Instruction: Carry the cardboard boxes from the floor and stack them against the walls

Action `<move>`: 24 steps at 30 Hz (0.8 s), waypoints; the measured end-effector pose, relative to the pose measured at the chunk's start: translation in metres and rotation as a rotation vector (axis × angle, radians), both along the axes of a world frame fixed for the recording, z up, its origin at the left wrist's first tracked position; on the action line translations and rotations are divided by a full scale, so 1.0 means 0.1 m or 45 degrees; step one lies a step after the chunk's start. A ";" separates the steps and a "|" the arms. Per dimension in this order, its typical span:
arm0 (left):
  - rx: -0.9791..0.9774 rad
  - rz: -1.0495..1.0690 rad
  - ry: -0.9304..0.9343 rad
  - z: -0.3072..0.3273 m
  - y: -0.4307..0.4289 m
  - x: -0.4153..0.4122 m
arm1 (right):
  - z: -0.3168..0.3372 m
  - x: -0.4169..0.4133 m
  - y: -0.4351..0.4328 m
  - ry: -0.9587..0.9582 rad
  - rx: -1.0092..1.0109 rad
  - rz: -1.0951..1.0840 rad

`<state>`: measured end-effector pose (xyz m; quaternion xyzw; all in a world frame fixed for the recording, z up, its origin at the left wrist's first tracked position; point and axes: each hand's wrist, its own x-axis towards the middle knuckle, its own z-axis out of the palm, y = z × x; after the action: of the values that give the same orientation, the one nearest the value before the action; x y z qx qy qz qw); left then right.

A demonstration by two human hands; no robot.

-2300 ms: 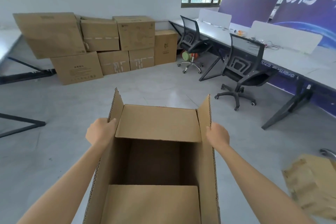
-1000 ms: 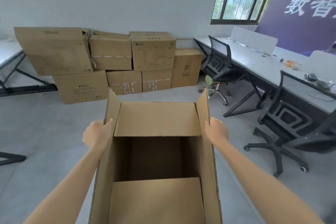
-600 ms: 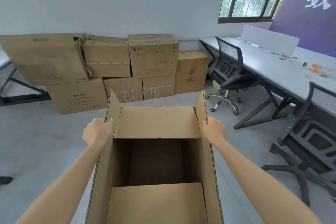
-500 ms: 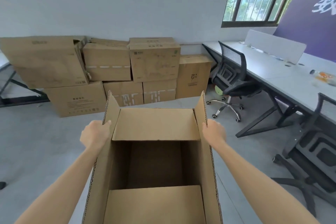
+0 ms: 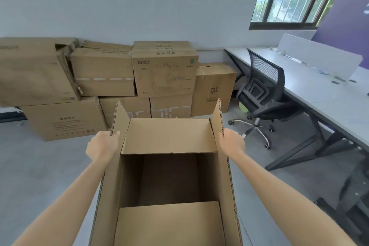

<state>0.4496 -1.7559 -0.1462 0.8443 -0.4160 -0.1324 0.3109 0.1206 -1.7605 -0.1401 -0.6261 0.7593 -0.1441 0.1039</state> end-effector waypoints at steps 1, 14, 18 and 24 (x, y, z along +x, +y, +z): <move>0.004 -0.011 0.014 0.00 -0.24 -0.02 | 0.02 0.00 -0.22 0.009 -0.002 -0.002; 0.037 -0.273 0.063 0.14 -3.10 -0.84 | -0.13 -0.64 -2.51 -0.071 -0.005 -0.319; 0.064 -0.334 0.020 0.02 -3.91 -1.27 | -0.34 -1.02 -3.18 -0.100 0.022 -0.394; 0.116 -0.338 -0.052 -0.12 -4.89 -1.90 | -0.52 -1.61 -4.16 -0.114 0.089 -0.409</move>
<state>0.2599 -2.2447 -0.1581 0.7976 -0.5238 -0.1740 0.2434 -0.0400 -2.1770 -0.1923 -0.4856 0.8487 -0.1600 0.1352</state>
